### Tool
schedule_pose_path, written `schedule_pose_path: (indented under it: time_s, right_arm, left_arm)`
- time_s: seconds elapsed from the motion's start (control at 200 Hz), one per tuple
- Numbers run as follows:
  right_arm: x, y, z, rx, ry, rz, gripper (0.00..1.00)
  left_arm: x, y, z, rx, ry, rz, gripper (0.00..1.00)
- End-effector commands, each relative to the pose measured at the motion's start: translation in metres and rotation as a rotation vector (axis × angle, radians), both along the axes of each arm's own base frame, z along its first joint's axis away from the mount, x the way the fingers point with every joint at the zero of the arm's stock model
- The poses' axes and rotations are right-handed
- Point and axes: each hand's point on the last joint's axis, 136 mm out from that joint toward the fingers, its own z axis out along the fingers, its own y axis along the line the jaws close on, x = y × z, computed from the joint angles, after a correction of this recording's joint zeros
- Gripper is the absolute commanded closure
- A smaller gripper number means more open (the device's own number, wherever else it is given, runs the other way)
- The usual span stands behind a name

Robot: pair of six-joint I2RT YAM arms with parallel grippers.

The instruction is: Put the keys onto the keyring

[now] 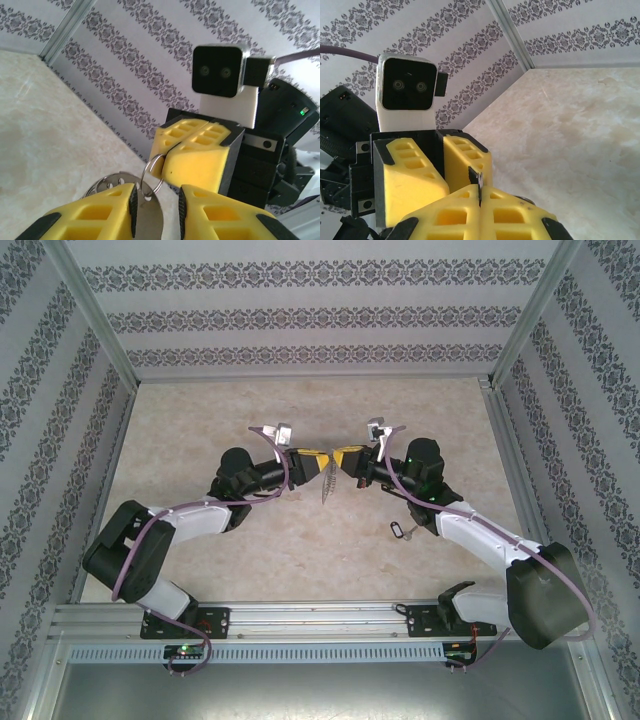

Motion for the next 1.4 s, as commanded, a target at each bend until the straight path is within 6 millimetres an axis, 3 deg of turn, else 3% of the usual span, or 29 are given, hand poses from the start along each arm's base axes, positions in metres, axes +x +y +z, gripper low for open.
schedule_pose_path:
  time_s: [0.0,0.505,0.839,1.039,1.219,1.284,1.394]
  right_arm:
    - [0.001,-0.003,0.016,0.039,-0.056,0.000,1.00]
    - [0.001,0.007,0.010,0.040,-0.030,0.044,1.00]
    - [0.004,0.007,0.007,0.037,-0.021,0.034,1.00]
    - [0.004,0.007,0.006,0.038,-0.016,0.039,1.00]
    - [0.004,0.008,0.006,0.037,-0.005,0.046,1.00]
    - [0.009,0.001,0.005,0.034,0.009,0.015,0.75]
    - [0.016,-0.019,0.004,0.047,0.022,-0.055,0.56]
  left_arm:
    - [0.000,0.004,0.015,-0.082,-0.029,-0.007,0.69]
    - [0.002,0.002,0.025,-0.129,-0.043,-0.030,0.71]
    - [-0.002,0.001,0.021,-0.120,-0.034,-0.050,0.78]
    - [-0.002,-0.001,0.022,-0.127,-0.044,-0.063,0.86]
    - [-0.003,-0.002,0.025,-0.147,-0.062,-0.082,1.00]
    - [-0.005,-0.002,0.024,-0.141,-0.074,-0.082,1.00]
    - [-0.006,-0.001,0.023,-0.122,-0.096,-0.072,1.00]
